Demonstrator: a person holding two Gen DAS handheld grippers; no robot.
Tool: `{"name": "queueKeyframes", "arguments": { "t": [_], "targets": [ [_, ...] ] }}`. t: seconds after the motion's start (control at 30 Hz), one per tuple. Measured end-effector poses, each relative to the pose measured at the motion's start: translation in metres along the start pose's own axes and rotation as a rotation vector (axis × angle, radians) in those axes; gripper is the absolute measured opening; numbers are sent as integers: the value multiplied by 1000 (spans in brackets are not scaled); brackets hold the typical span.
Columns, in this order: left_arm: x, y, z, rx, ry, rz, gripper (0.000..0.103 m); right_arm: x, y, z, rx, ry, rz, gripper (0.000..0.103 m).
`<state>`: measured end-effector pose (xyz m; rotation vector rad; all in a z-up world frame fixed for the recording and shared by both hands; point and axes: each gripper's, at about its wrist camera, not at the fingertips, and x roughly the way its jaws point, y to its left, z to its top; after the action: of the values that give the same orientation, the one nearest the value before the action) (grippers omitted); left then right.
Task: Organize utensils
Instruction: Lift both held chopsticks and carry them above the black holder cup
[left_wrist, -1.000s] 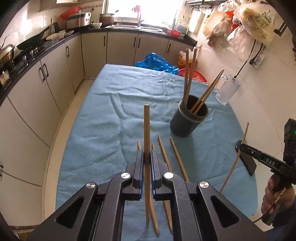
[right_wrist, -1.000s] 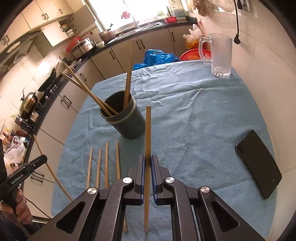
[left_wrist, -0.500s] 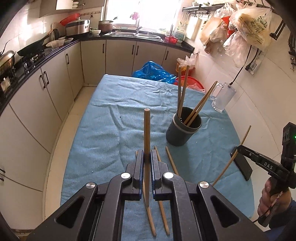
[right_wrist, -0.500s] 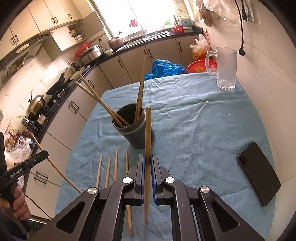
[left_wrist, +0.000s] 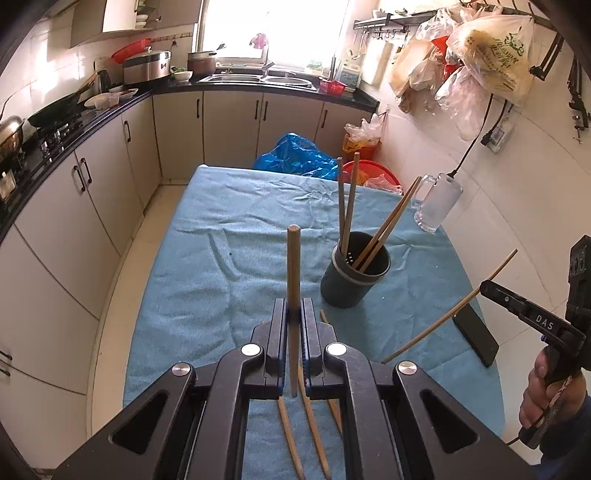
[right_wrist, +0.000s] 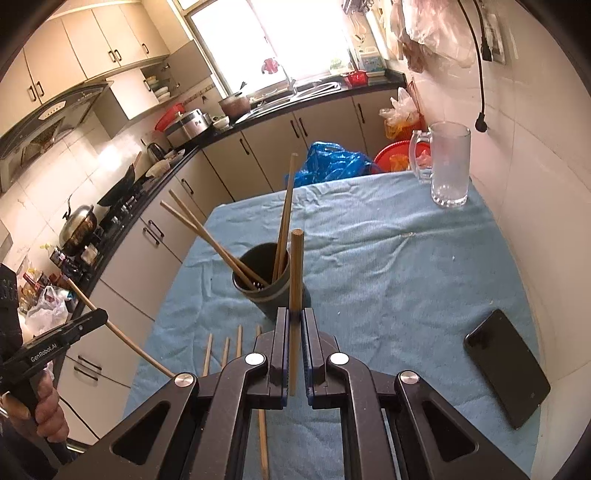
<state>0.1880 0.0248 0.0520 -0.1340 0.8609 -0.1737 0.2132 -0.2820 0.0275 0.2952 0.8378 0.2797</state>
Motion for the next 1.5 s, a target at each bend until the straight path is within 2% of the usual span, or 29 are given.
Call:
{"name": "queueKeyframes", "arguments": {
  "t": [0.77,1.2,1.5],
  "targets": [
    [-16,-29,35,51,-56,-67,6,-38,-14,28,52,-78,1,6],
    [-29,-57,91,89,-137,-107,6,-49,-5,67,59,-134,40,6],
    [-17,-74,129,100,-168,-118,6,-42,8,105,53,-178,63,6]
  ]
}}
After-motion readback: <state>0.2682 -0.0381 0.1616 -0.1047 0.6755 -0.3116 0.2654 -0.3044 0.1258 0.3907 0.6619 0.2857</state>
